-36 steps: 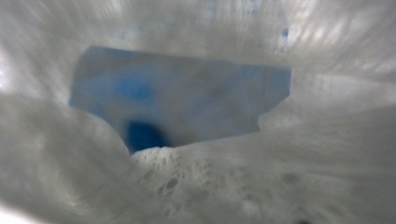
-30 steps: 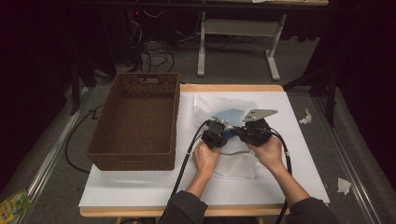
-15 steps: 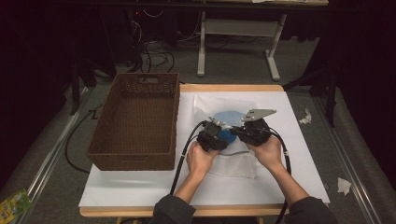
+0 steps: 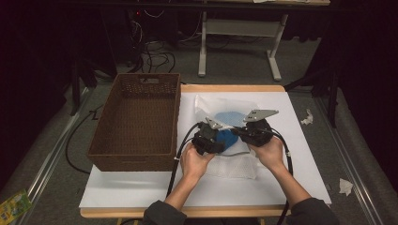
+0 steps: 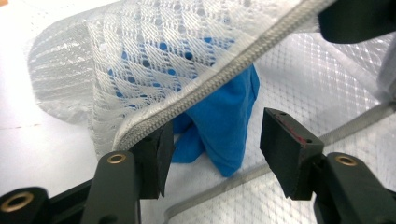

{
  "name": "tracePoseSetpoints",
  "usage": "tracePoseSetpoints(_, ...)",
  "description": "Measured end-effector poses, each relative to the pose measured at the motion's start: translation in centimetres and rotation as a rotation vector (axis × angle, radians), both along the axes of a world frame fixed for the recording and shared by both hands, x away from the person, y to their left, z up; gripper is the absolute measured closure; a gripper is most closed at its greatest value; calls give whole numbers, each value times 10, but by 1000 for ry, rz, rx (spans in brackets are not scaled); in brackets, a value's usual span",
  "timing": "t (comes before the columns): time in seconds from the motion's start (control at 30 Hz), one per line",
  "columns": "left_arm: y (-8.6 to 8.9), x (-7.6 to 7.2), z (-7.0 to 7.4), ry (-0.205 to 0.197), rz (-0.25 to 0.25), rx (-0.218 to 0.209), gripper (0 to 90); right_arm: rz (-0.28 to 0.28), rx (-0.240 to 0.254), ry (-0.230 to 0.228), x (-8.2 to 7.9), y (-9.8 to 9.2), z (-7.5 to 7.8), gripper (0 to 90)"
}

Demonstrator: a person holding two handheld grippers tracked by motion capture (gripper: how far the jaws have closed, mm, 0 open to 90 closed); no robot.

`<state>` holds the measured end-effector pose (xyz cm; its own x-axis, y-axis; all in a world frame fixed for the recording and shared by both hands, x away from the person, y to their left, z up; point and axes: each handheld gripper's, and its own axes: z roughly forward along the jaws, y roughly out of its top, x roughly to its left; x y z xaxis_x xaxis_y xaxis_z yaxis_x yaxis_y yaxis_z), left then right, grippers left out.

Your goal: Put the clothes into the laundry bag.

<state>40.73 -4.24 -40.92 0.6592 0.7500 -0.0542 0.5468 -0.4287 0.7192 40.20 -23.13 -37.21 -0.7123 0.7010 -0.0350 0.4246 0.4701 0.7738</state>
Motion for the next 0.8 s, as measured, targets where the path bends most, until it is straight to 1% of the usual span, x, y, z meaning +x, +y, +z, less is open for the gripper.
tracePoseSetpoints(0.1,3,-3,3,-17,-1,-9,480,-2,-4,5,-1,1,1,892)
tracePoseSetpoints(0.2,6,-8,6,-31,-5,-14,495,3,1,-3,-1,0,1,892)
tracePoseSetpoints(0.27,8,-12,8,-51,-3,-7,496,4,-5,0,-2,-1,2,891)
tracePoseSetpoints(0.3,9,-13,9,-59,-1,-3,496,3,-1,-5,-3,-2,1,892)
tracePoseSetpoints(0.5,15,-20,13,-91,12,24,477,2,3,-3,-5,-3,2,890)
tracePoseSetpoints(0.63,18,-20,13,-102,20,36,456,10,-6,-9,-7,-3,2,890)
tracePoseSetpoints(0.73,22,-21,14,-106,32,25,444,13,-6,-8,-7,-3,2,890)
tracePoseSetpoints(0.8,23,-21,14,-101,35,32,439,12,-2,-9,-8,-4,2,890)
